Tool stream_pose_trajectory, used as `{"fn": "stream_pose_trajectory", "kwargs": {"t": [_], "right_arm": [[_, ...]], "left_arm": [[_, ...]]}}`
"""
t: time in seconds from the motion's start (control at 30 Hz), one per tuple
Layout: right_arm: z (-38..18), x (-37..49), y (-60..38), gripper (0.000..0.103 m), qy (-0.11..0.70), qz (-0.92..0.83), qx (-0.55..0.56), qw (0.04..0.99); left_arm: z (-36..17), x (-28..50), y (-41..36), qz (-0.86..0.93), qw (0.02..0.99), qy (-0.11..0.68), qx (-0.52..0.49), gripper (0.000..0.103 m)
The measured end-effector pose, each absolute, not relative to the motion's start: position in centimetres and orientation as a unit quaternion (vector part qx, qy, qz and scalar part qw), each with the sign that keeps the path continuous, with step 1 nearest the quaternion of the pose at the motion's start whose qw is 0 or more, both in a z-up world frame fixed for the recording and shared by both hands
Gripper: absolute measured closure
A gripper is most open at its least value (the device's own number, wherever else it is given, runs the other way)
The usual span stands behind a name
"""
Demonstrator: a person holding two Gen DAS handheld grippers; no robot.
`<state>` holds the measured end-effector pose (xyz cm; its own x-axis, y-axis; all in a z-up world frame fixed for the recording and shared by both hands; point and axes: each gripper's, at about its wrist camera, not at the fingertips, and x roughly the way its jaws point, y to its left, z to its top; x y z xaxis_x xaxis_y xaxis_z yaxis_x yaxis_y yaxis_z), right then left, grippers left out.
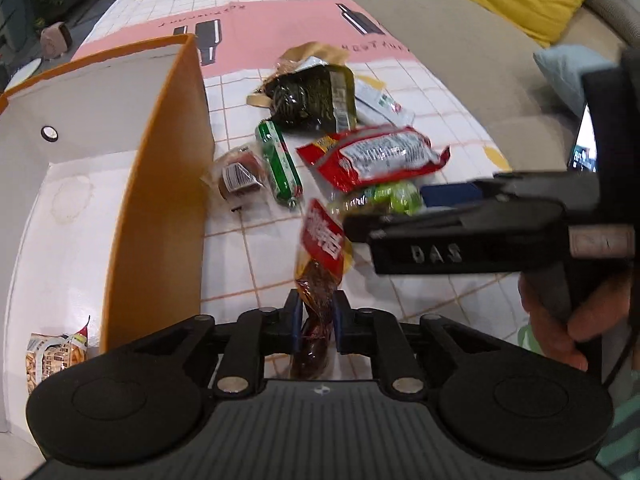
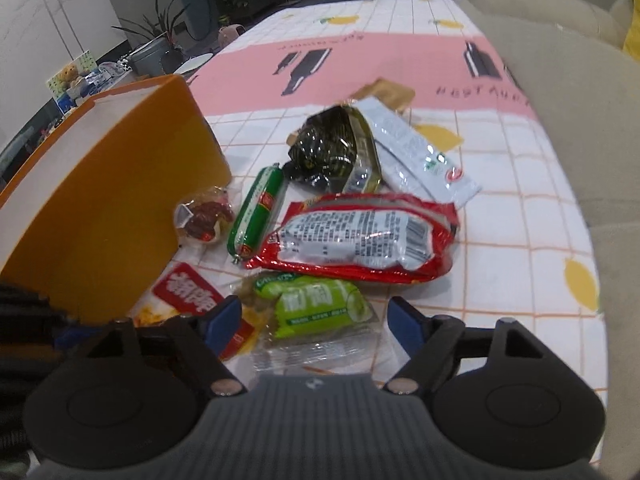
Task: Organize snacks
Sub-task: 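Lift the red pack with the left tool while the right tool grasps the green-wrapped snack, then carry both held packs over the orange box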
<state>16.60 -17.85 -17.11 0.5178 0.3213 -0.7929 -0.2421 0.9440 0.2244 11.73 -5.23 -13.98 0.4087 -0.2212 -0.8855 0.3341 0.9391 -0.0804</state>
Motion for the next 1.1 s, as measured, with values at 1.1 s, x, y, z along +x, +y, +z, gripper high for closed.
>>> {"fn": "stream_pose_trajectory", "kwargs": {"t": [1.1], "right_arm": [[-16.4, 12.0, -19.1, 0.048, 0.521, 0.139, 0.037, 0.842]], "left_arm": [[-12.1, 9.5, -6.5, -0.16, 0.864, 0.468, 0.091, 0.08]]}}
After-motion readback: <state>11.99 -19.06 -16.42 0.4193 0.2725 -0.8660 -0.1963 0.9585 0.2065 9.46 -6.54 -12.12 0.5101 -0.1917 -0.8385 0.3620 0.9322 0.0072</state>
